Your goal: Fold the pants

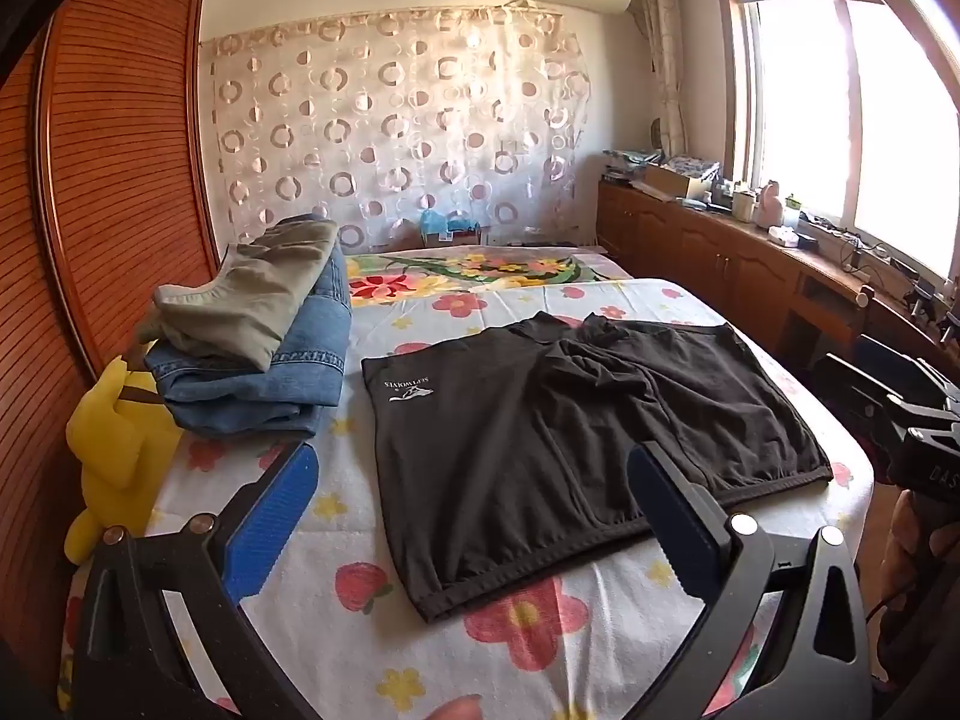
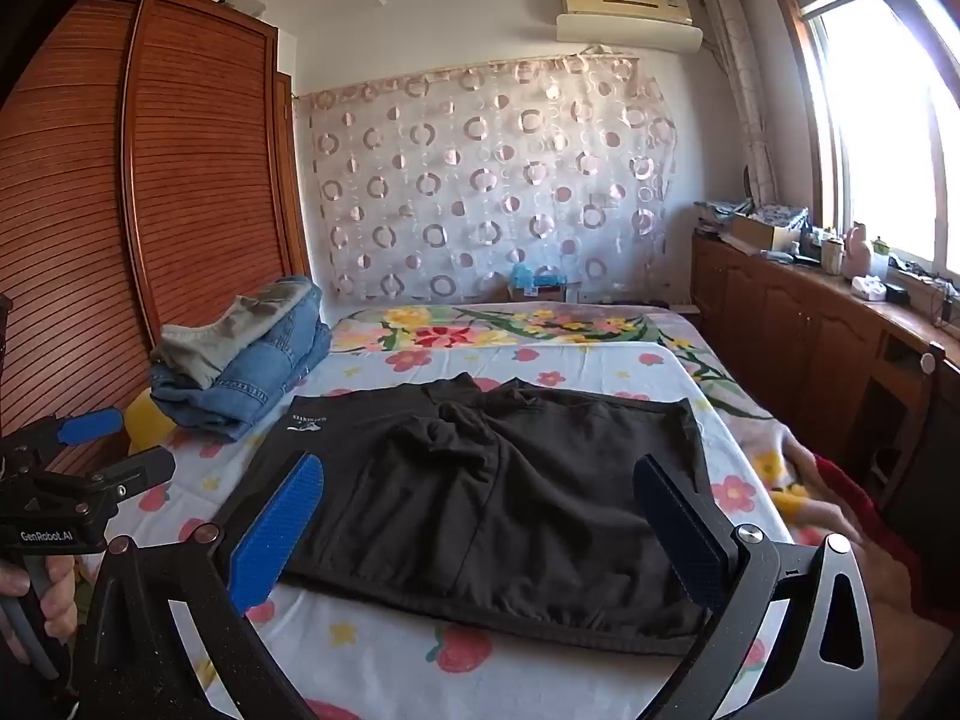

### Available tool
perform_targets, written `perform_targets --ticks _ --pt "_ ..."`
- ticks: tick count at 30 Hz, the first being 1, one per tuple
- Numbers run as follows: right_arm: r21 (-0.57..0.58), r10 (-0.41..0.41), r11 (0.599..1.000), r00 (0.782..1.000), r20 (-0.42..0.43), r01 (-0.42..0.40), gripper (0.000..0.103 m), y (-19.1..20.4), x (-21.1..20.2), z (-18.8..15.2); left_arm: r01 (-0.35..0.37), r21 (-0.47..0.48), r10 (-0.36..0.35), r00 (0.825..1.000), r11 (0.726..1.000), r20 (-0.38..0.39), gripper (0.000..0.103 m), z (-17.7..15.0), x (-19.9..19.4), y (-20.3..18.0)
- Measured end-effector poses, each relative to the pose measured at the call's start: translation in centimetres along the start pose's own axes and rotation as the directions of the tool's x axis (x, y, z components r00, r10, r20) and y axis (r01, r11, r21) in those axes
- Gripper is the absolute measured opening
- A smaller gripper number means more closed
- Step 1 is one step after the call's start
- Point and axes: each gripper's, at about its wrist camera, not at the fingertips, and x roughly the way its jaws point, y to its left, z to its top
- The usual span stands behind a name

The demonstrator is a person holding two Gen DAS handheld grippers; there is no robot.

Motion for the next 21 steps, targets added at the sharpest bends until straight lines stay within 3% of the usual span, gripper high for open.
perform_targets --ticks 21 --pt "0.011 -0.004 1.0 1.0 -0.012 0.005 0.103 -0.1 -0.1 -0.1 -0.006 -0.031 0.006 1.0 1.0 -0.011 0.103 -0.2 0.2 0.6"
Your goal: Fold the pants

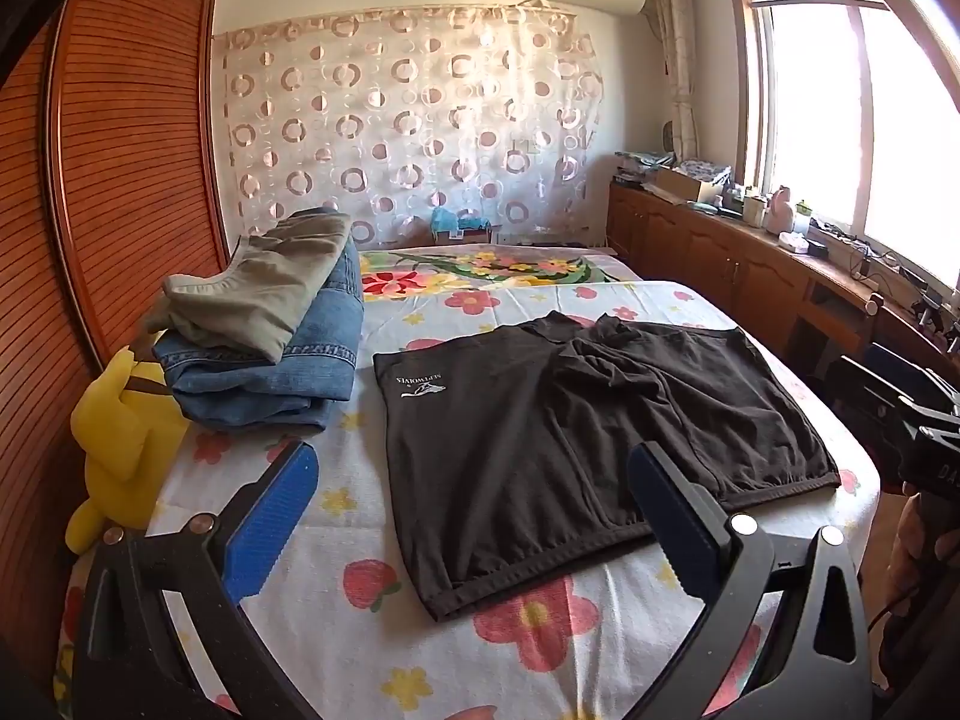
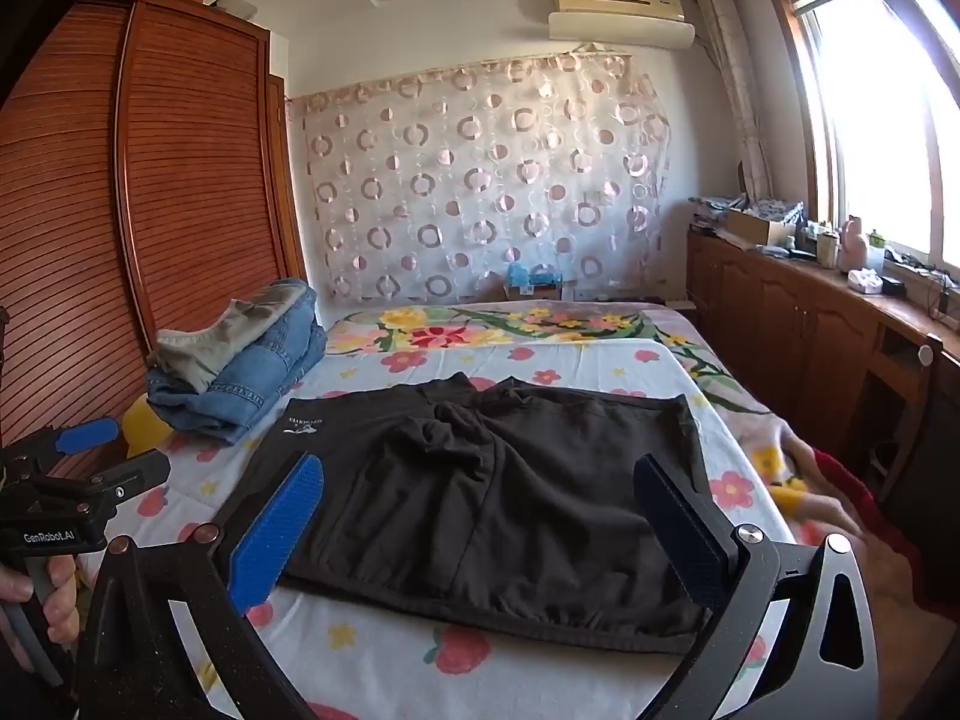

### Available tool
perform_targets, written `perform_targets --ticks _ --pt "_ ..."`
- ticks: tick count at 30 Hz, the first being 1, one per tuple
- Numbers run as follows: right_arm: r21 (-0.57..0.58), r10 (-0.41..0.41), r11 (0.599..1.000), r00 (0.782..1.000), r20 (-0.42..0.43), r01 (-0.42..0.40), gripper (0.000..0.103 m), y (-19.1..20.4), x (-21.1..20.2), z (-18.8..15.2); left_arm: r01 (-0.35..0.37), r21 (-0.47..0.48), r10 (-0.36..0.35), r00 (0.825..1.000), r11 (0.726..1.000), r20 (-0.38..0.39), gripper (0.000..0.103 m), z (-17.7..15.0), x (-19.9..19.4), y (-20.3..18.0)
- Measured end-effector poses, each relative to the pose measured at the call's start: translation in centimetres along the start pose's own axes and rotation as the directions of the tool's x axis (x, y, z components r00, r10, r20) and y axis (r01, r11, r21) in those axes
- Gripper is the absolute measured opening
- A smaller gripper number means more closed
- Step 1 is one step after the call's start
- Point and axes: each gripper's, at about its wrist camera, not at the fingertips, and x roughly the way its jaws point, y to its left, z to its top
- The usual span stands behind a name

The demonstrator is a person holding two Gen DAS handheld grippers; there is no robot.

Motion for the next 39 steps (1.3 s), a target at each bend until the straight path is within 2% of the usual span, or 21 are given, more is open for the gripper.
perform_targets --ticks 39 --pt "0.002 0.001 1.0 1.0 0.001 -0.001 0.103 0.2 0.03 0.0 -0.002 0.004 0.002 1.0 1.0 0.017 0.103 0.82 -0.53 -0.04"
